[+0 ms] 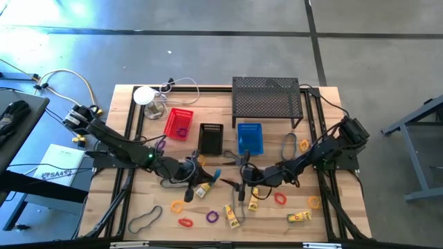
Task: Pick & Place Office Desk Supplies
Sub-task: Put the blue rubber band into the blue bin
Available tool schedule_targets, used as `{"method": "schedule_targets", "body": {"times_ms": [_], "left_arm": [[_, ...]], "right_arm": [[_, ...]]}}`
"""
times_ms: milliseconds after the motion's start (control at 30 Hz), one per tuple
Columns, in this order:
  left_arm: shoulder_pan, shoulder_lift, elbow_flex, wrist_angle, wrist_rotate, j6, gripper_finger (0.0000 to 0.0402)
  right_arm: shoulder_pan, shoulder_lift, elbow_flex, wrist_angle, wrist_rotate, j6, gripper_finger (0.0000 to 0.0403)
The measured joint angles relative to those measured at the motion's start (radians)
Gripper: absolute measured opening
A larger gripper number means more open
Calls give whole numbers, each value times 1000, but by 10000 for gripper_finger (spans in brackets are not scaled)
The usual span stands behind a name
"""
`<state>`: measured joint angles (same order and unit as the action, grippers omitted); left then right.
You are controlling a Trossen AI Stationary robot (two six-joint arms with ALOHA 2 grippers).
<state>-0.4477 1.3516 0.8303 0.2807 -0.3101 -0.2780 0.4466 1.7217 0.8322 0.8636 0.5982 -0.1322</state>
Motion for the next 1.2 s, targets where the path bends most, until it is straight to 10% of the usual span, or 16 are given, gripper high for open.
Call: {"method": "schedule_targets", "body": {"times_ms": [400, 867, 1200], "left_arm": [[29, 26, 0, 37, 4, 1, 1], [29, 27, 0, 36, 4, 42, 1], [14, 38, 0, 60, 0, 136, 26]], "right_arm": [[-52, 0, 0, -36, -81, 16, 243], [-94, 0, 0, -52, -170, 3, 22], [-93, 0, 0, -68, -171, -2, 2]]}}
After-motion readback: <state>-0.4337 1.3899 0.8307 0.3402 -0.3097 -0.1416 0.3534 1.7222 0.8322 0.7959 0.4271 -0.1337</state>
